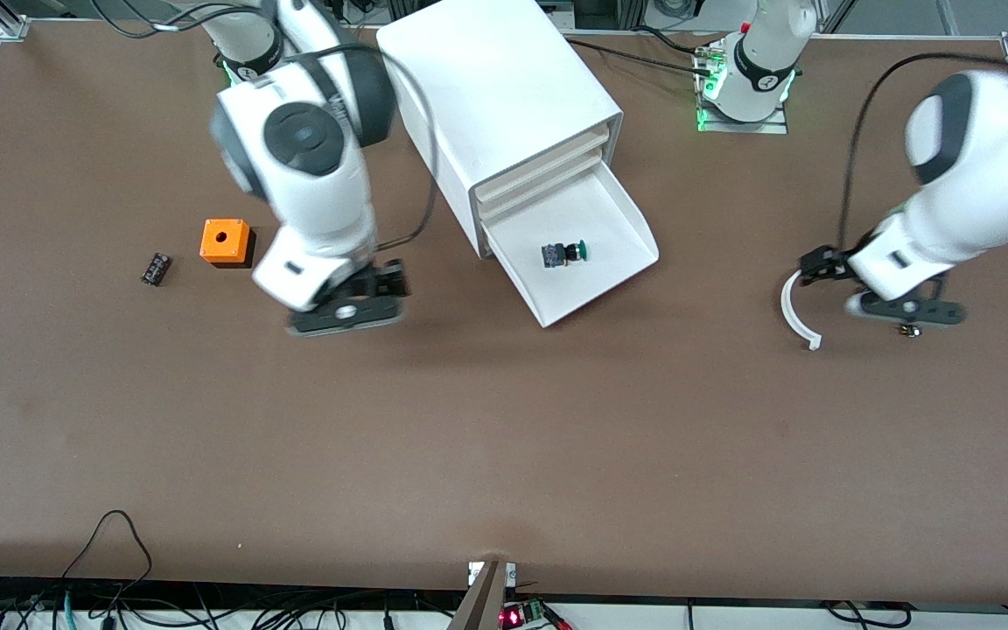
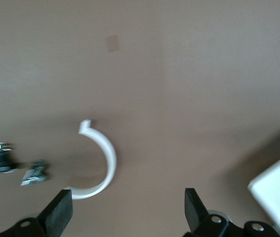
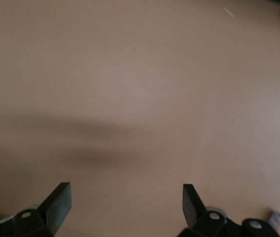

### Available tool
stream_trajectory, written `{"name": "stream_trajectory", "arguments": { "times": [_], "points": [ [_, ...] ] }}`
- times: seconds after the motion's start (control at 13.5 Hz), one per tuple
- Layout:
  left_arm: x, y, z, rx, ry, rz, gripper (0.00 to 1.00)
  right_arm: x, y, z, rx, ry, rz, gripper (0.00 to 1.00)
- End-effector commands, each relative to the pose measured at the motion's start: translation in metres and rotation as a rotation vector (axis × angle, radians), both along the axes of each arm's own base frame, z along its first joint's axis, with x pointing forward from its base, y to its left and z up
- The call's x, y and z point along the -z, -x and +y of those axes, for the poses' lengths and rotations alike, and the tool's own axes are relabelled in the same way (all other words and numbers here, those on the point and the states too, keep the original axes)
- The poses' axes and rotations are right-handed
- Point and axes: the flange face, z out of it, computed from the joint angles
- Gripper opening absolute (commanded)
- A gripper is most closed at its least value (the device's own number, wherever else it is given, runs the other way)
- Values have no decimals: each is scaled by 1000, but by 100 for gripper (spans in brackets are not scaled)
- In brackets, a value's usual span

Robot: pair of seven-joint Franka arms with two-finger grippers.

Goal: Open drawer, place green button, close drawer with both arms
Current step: 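Push the drawer shut with the left gripper while the right gripper retracts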

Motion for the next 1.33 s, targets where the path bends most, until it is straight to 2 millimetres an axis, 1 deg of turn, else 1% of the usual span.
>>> {"name": "stream_trajectory", "arguments": {
  "times": [0.0, 0.07, 0.15, 0.22, 0.3, 0.37, 0.44, 0.52, 0.59, 0.66, 0.74, 0.89, 0.96, 1.03, 1.26],
  "points": [
    [42, 11, -35, -109, 9, -41, 100, -14, -6, -109, 201, 42, 44, 100],
    [58, 15, -51, -133, 16, -58, 100, -23, -14, -148, 261, 52, 30, 100],
    [76, 20, -68, -174, 24, -71, 100, -29, -17, -170, 296, 57, 20, 100],
    [94, 27, -83, -209, 28, -88, 100, -36, -17, -186, 322, 59, 13, 100],
    [110, 33, -99, -234, 37, -94, 100, -51, -16, -202, 346, 51, -9, 100],
    [124, 40, -111, -266, 42, -94, 100, -61, -16, -219, 354, 44, -22, 100],
    [136, 44, -122, -290, 43, -84, 100, -65, -17, -241, 338, 16, -13, 100],
    [146, 48, -131, -316, 39, -67, 100, -67, -15, -253, 308, -52, 11, 100],
    [153, 53, -139, -344, 33, -52, 100, -68, -12, -258, 280, -86, 27, 100],
    [159, 58, -147, -363, 31, -38, 100, -72, -12, -269, 279, -84, 23, 100],
    [168, 68, -158, -362, 26, -18, 100, -83, -9, -282, 275, -83, 9, 100],
    [173, 83, -174, -336, 26, 1, 100, -101, -1, -304, 226, -63, 0, 100],
    [176, 92, -185, -318, 27, 14, 100, -109, 2, -308, 212, -63, -9, 100],
    [176, 100, -194, -327, 30, 25, 100, -111, 6, -308, 210, -64, -5, 100],
    [179, 124, -219, -337, 35, 59, 100, -110, 9, -296, 205, -94, 25, 100]
  ]
}}
